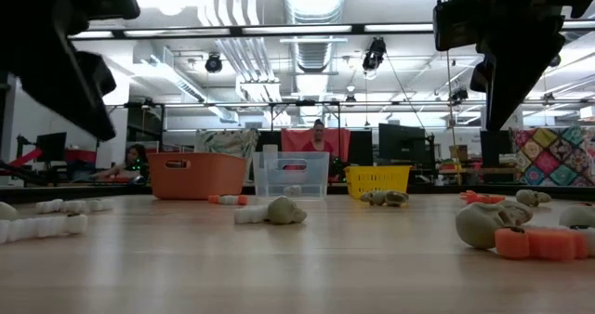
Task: Sort Halloween decoration
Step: Put the white skeleton toy into the orange bin
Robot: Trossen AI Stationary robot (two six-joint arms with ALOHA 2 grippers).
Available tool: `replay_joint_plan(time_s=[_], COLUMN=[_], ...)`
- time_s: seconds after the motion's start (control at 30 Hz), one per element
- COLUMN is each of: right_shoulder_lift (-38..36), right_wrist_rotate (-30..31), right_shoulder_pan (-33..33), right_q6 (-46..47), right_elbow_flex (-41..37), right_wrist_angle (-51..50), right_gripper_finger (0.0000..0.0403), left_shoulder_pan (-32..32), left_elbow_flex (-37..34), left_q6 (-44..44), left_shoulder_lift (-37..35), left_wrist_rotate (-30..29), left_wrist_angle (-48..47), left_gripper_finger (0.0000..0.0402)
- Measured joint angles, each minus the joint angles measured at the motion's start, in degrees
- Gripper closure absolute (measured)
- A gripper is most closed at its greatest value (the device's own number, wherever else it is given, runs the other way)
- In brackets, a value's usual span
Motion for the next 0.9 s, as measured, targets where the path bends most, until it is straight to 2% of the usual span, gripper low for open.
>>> replay_joint_plan(time_s=[0.2, 0.43, 0.9], right_shoulder_lift=[0.00, 0.00, 0.00], right_wrist_rotate=[0.01, 0.01, 0.10], right_shoulder_pan=[0.00, 0.00, 0.00], right_q6=[-0.50, -0.97, -1.65], right_elbow_flex=[0.00, 0.00, 0.00], right_wrist_angle=[-0.13, -0.20, -0.17], right_gripper_finger=[0.0301, 0.0301, 0.0301], left_shoulder_pan=[-1.57, -1.63, -1.64], left_elbow_flex=[3.52, 8.82, 9.93], left_q6=[-0.08, -1.76, -3.83], left_shoulder_lift=[6.15, 12.35, 16.34], left_wrist_rotate=[-0.79, -1.33, -1.31], left_wrist_angle=[-2.47, -11.55, -11.89], left_gripper_finger=[0.0212, 0.0212, 0.0212])
